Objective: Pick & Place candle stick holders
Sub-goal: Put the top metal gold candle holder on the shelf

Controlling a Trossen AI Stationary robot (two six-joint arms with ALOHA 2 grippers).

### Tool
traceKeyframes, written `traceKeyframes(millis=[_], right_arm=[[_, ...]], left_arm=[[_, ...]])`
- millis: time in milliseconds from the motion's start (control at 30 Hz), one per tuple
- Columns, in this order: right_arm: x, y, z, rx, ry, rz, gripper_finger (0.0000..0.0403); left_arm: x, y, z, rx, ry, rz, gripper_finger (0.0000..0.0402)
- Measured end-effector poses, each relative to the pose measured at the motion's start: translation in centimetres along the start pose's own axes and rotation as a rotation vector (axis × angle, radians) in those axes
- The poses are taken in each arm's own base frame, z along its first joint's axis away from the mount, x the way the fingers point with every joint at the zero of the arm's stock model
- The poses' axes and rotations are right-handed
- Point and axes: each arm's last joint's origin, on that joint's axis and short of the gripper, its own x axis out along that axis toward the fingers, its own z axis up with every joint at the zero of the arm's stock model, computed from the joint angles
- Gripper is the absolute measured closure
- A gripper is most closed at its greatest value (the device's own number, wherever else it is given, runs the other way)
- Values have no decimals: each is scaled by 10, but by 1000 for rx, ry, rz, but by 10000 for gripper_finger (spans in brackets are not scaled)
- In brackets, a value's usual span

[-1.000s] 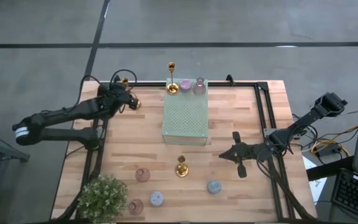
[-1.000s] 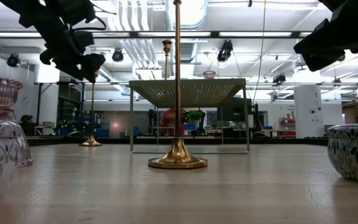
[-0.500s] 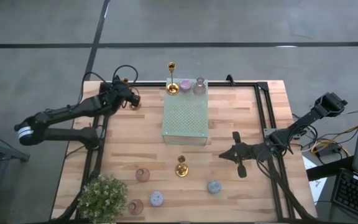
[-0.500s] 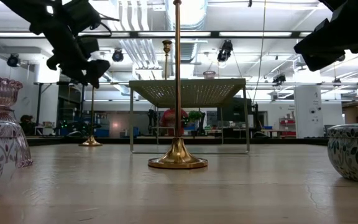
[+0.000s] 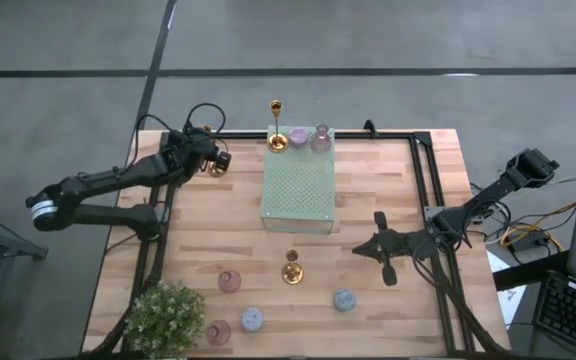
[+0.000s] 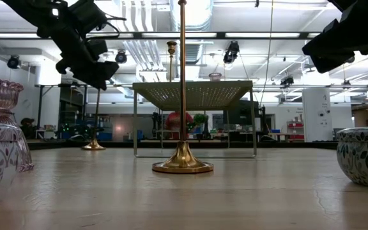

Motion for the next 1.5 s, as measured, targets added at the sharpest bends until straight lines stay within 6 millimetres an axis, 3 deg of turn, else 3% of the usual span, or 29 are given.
traceKeyframes(millis=[300,533,700,1500], right_arm=[[0,0,0,-1,0,0,394],[0,0,0,-2,0,-1,394],[0,0,0,-2,0,-1,394],[0,0,0,-1,4,0,394]], left_arm=[[0,0,0,3,-2,-4,377],[-1,-2,2,-2,-14,-46,367],[-6,-2,4,-20,-11,-180,374],[-87,0,19,-94,-206,-589,379]])
